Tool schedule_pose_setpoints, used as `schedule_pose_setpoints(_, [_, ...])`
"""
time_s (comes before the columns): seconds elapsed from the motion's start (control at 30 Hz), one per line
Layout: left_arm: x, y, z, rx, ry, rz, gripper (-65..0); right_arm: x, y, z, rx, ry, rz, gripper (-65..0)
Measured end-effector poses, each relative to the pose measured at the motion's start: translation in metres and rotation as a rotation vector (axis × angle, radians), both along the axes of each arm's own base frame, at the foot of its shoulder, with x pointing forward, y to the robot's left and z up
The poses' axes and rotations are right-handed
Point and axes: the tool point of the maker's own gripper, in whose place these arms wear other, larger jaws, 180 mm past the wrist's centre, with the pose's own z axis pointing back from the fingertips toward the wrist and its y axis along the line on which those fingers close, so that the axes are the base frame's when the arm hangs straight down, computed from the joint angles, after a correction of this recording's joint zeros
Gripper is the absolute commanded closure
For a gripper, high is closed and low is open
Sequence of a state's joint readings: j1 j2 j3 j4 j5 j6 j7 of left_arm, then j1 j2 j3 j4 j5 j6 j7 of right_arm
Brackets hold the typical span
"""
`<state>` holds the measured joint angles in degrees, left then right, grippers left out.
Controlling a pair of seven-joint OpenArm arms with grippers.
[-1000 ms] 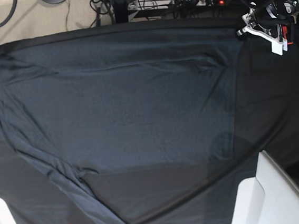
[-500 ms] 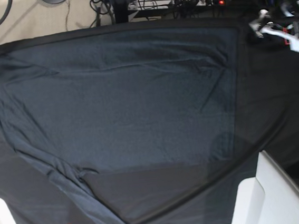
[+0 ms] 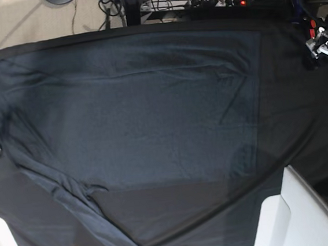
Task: Fold the T-shirt properly
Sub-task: 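Release the shirt and move both grippers outward along its sides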
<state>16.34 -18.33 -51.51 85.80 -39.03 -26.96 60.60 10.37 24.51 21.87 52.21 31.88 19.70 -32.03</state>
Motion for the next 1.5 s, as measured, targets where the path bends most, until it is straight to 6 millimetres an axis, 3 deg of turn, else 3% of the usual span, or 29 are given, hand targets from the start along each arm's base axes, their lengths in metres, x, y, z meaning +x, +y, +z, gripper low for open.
schedule_pose_setpoints(0.13, [0.001,-0.01,0.0,0.018,-0.007,-0.108,-56.3,0.032,-0.001,-0.001,-0.092,-0.012,0.084,-34.1])
schedule_pose_setpoints(0.27, [0.004,-0.009,0.002,0.024,-0.021,-0.105,-56.3,0.039,0.005,-0.02,-0.139,0.036,0.117,-34.1])
schedule_pose_setpoints(0.63, [0.01,-0.007,0.005,0.033,-0.073,-0.089,-56.3,0.029,0.028,-0.052,-0.081,0.049,0.104,-33.6])
schedule_pose_setpoints(0.8, [0.009,-0.006,0.004,0.03,-0.073,-0.086,-56.3,0.029,0.025,-0.053,-0.086,0.033,0.088,-33.5])
schedule_pose_setpoints(1.0, [0.0,-0.006,-0.01,0.0,-0.038,-0.063,-56.3,0.029,0.025,-0.054,-0.086,0.033,0.088,-33.5])
schedule_pose_setpoints(1.27, [0.0,-0.005,-0.01,0.0,-0.04,-0.061,-56.3,0.025,-0.018,-0.042,-0.191,0.052,-0.026,-34.2])
schedule_pose_setpoints(1.5, [0.001,-0.005,-0.01,0.0,-0.041,-0.062,-56.3,0.013,-0.006,-0.057,-0.172,0.076,-0.016,-34.2])
